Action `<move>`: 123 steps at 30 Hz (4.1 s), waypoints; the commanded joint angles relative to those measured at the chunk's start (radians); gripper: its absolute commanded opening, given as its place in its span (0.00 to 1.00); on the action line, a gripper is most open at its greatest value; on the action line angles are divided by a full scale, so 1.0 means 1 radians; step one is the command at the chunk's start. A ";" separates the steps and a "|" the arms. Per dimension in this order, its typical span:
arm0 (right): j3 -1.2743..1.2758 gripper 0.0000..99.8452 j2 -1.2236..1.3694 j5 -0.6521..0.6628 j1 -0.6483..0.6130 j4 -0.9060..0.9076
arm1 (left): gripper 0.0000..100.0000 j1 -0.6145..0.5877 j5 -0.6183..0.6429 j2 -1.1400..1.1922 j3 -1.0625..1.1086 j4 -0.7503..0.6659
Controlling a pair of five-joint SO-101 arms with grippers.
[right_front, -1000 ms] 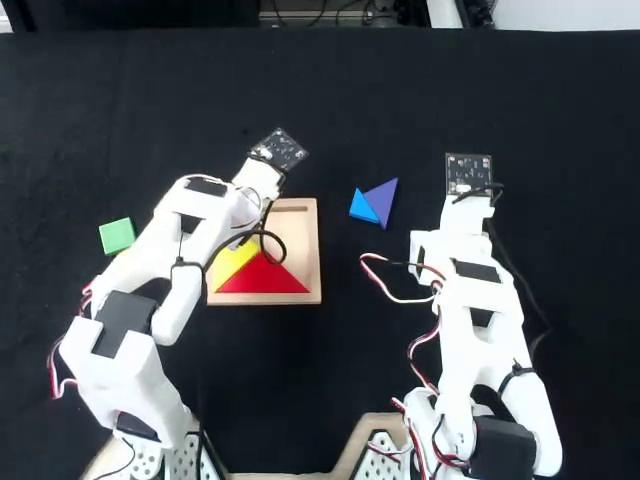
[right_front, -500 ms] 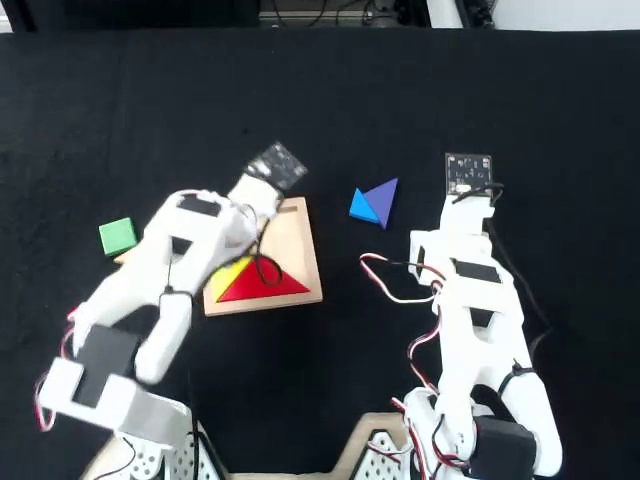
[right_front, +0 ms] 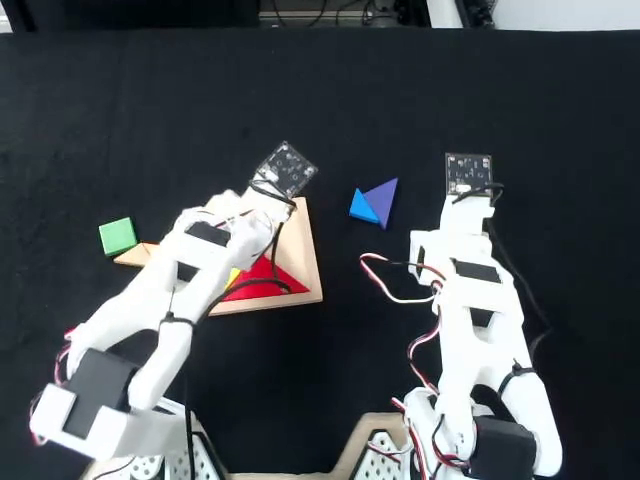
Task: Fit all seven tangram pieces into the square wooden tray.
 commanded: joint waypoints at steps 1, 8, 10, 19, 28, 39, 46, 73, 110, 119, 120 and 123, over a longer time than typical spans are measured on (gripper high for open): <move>-0.022 0.03 -0.028 -0.002 -0.025 -0.018 | 0.03 0.018 0.015 0.081 -0.071 -0.020; -0.021 0.03 -0.028 -0.002 -0.028 -0.018 | 0.03 0.033 0.015 0.146 -0.111 0.003; -0.022 0.03 -0.028 -0.002 -0.028 -0.018 | 0.03 0.048 0.015 0.137 -0.107 0.009; -0.021 0.03 -0.028 -0.002 -0.026 -0.018 | 0.03 0.070 0.012 0.095 -0.091 0.152; -0.021 0.03 -0.028 -0.002 -0.026 -0.018 | 0.03 0.079 0.011 0.049 -0.071 0.255; -0.019 0.03 -0.028 -0.002 -0.026 -0.018 | 0.03 0.096 0.009 -0.052 -0.018 0.147; -0.019 0.03 -0.028 -0.002 -0.028 -0.018 | 0.03 0.004 0.009 0.008 -0.025 0.066; -0.021 0.03 -0.028 -0.002 -0.029 -0.018 | 0.03 -0.019 -0.075 0.005 -0.056 0.199; -0.019 0.03 -0.028 0.037 -0.031 -0.014 | 0.26 -0.526 -0.683 -0.402 0.220 0.293; -0.019 0.03 -0.028 0.037 -0.031 -0.014 | 0.29 -0.423 -0.706 -0.390 0.251 0.269; -0.019 0.03 -0.028 0.037 -0.031 -0.014 | 0.31 -0.421 -0.717 -0.390 0.259 0.264; -0.019 0.03 -0.028 0.037 -0.031 -0.014 | 0.33 -0.426 -0.726 -0.390 0.255 0.262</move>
